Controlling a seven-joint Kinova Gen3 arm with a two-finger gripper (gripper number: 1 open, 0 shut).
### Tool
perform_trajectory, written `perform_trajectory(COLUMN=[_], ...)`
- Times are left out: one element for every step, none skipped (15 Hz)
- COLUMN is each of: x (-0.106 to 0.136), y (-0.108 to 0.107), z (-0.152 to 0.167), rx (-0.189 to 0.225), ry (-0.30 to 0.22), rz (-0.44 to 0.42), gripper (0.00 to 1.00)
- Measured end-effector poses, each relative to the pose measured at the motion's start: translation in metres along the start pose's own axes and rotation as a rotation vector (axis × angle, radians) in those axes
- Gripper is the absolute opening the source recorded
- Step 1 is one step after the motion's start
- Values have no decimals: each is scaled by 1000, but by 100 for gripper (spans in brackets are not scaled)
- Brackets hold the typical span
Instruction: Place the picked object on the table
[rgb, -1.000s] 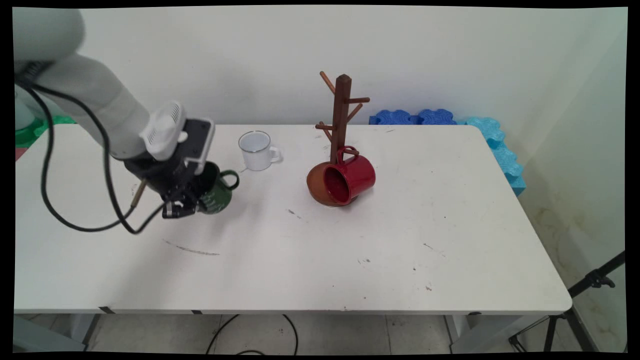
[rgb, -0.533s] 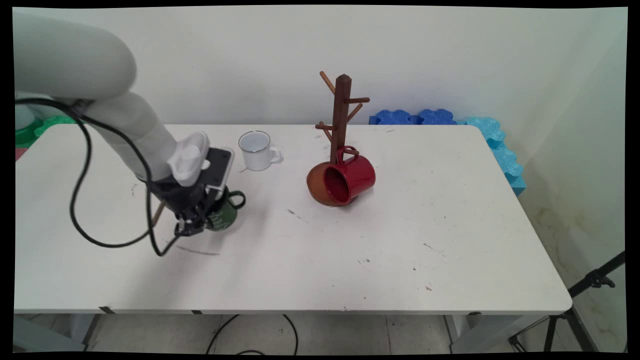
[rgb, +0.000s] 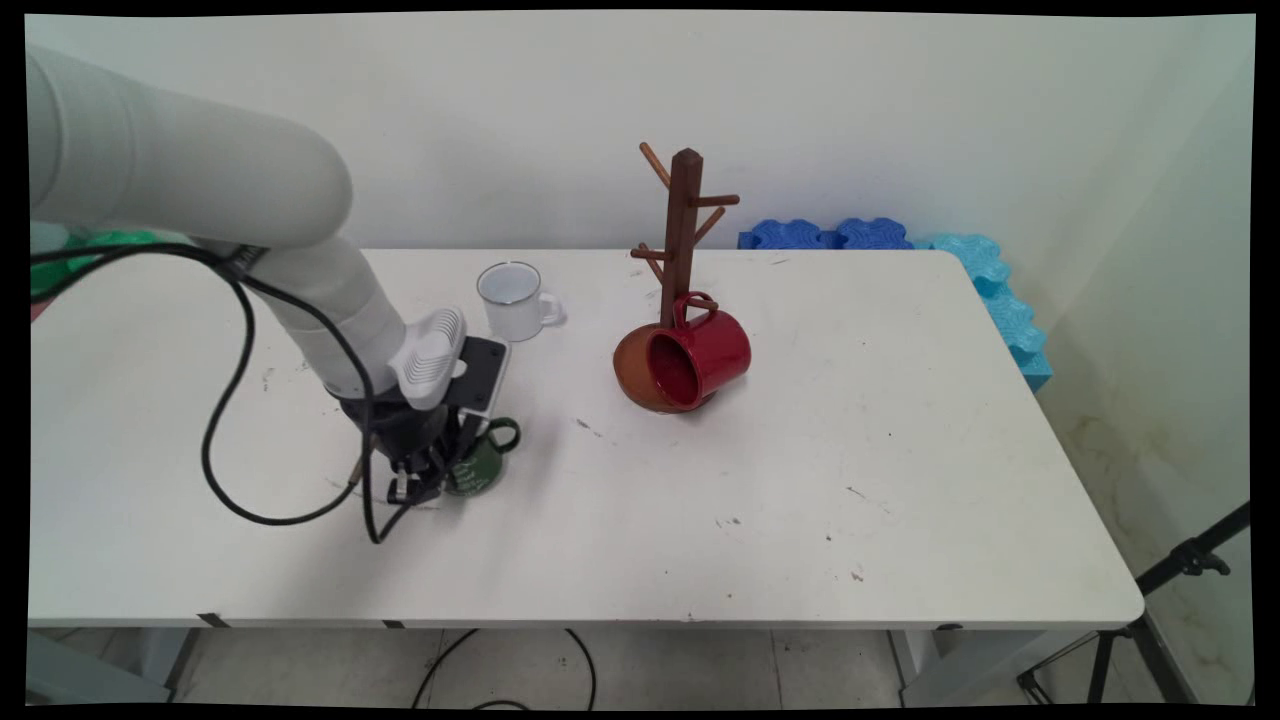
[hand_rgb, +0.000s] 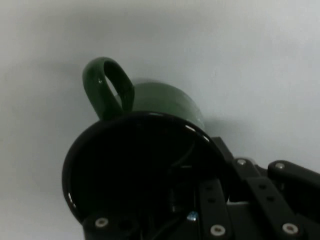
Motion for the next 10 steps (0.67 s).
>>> perform_trajectory(x=[2, 3, 5, 8, 10, 11, 13, 14, 16, 18], y=[0, 0, -1, -1, -1, -1, -1, -1, -1, -1], z=[3, 5, 7, 10, 12, 12, 13, 13, 14, 14], rx=[-4, -7, -10, -14, -18, -19, -20, -21, -22, -21], ry=[1, 2, 3, 4, 6, 10, 13, 17, 23, 28], rz=[1, 2, 4, 6, 8, 9, 9, 11, 14, 18], gripper=[0, 0, 0, 0, 0, 0, 100, 100, 100, 100])
